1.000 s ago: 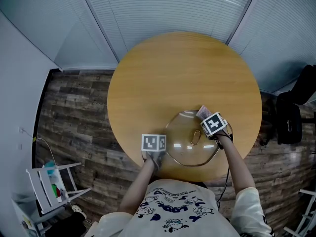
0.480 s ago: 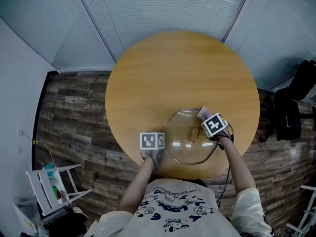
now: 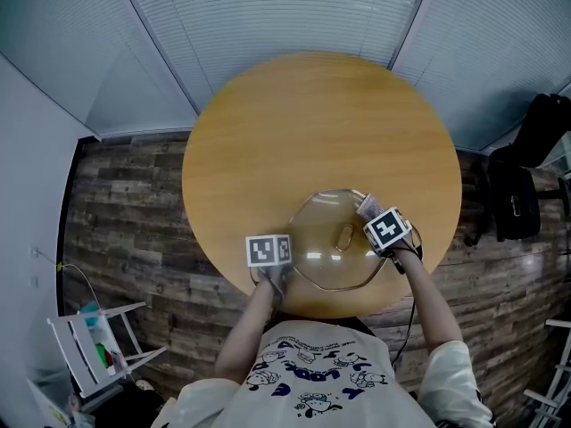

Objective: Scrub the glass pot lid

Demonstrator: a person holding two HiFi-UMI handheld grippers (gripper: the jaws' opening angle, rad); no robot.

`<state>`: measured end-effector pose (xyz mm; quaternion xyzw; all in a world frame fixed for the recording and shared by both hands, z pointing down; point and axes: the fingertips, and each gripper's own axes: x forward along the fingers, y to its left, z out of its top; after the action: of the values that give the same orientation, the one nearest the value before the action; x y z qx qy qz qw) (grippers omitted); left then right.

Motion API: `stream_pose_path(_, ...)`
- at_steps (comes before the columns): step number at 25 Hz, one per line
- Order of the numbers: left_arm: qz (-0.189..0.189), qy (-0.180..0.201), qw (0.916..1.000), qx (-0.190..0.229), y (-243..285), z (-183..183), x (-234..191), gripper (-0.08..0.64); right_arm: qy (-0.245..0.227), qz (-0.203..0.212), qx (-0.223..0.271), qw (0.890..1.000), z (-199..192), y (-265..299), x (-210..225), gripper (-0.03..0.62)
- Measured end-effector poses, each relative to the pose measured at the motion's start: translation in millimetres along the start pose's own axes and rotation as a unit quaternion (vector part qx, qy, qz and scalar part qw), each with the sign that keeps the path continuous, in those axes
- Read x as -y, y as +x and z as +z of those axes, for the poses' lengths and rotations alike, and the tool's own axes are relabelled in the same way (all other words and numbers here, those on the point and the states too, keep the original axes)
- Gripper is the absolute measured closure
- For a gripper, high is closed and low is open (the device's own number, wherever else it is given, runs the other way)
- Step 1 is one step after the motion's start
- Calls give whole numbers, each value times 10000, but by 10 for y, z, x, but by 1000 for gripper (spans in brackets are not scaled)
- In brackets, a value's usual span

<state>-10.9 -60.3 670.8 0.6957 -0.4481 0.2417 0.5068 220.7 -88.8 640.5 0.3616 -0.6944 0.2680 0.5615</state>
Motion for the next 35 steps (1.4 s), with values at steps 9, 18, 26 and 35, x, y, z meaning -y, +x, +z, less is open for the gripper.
stream_pose_path(9,46,42,10000,-47,0,3,1,499,167,11,-68,9998,-282,-58,-76,518)
stream_pose_path(18,49,-57,10000,-2,-6,-22,-15,502,204,-4,-275,9994,-592,-120,-223,518)
stream_pose_path(26,51,-44,10000,1,-11,2,-4,502,201,96,-292,9993,-685,-154,-336,518)
stream_pose_path(35,40,-15,10000,52,-12,0,-10,502,220,331,-357,9986,-752,-203,-541,518)
